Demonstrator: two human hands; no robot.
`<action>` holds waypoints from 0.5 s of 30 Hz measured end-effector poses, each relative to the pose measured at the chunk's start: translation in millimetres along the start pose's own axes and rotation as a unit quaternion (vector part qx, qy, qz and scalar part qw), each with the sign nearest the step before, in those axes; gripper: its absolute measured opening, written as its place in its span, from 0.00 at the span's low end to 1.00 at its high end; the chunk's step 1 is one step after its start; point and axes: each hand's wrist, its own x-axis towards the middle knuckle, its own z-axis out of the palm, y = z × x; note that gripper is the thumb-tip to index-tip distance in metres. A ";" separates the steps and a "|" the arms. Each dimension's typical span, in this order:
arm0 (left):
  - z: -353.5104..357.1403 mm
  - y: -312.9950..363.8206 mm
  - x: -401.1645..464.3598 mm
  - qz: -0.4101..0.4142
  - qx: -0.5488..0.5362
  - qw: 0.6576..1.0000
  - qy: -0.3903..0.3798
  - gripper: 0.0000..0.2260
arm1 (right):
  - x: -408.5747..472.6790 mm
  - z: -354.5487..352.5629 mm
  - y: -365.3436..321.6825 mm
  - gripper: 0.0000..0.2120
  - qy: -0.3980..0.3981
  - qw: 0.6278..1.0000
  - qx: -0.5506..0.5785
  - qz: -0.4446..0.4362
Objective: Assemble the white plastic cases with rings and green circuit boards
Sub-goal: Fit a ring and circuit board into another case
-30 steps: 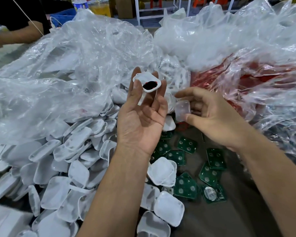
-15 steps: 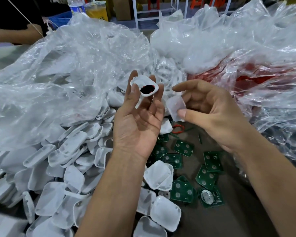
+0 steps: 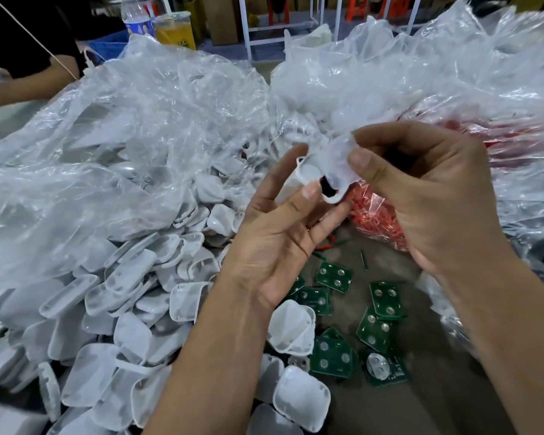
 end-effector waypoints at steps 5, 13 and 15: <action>2.5 -0.1 -1.0 -0.007 0.000 1.000 -0.023 0.19 | -0.3 0.6 -0.2 0.07 -0.013 0.999 -0.032 -0.008; 1.7 0.1 -0.1 -0.014 0.012 0.999 -0.030 0.20 | -1.9 0.1 0.2 0.03 -0.009 0.986 -0.163 -0.030; 1.8 0.4 -0.4 -0.010 0.007 0.999 -0.031 0.19 | -1.9 -0.1 -1.1 0.03 -0.016 0.994 -0.111 -0.002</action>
